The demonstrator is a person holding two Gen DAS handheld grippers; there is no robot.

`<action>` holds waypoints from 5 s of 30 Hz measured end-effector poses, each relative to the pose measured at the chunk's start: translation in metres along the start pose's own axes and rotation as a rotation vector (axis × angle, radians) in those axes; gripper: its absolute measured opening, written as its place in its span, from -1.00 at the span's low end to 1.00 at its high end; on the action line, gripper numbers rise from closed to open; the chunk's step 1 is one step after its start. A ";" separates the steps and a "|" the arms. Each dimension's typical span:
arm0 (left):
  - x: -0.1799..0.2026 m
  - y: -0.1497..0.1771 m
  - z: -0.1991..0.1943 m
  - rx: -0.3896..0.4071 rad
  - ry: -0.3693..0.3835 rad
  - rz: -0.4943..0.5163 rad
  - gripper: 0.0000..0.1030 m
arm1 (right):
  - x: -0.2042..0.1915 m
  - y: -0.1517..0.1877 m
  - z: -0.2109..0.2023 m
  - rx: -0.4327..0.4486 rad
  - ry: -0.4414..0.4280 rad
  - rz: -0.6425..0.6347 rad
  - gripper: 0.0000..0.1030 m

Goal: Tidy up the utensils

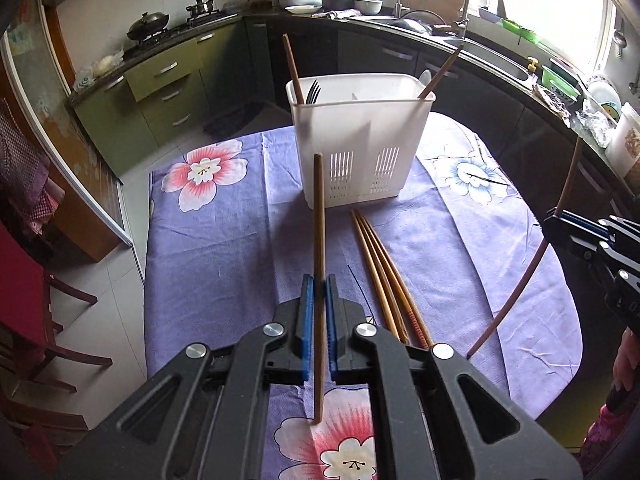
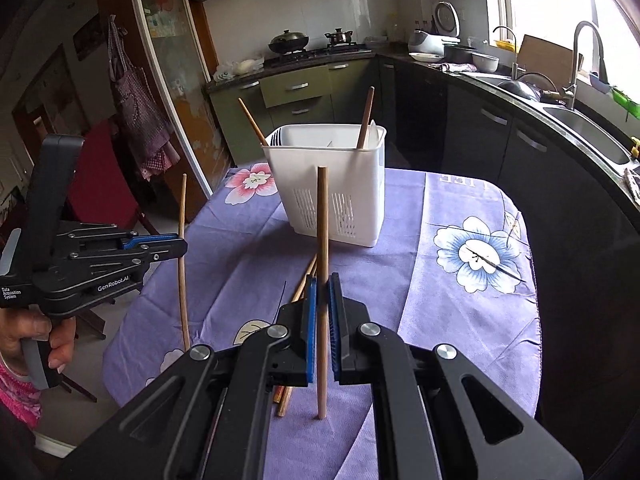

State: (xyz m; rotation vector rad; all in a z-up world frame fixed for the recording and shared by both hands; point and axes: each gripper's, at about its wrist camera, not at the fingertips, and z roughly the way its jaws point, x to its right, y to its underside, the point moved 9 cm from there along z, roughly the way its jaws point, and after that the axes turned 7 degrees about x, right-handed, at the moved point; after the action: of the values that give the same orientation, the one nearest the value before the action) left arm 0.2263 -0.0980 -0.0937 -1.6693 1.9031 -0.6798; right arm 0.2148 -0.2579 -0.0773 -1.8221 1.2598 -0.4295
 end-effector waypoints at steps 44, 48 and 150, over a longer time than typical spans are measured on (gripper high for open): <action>0.015 -0.067 -0.042 0.133 0.052 0.007 -0.88 | -0.015 -0.084 -0.026 0.117 -0.017 -0.022 -0.87; 0.014 -0.096 -0.055 0.176 0.060 0.000 -0.88 | -0.016 -0.117 -0.032 0.166 -0.023 -0.013 -0.87; 0.007 0.013 0.136 -0.190 0.021 -0.123 -0.88 | 0.031 0.059 0.177 -0.337 0.035 0.055 -0.49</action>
State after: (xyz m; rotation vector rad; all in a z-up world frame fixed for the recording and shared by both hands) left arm 0.3072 -0.1083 -0.2037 -1.9161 1.9440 -0.5802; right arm 0.3141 -0.2126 -0.2309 -2.0595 1.4719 -0.2287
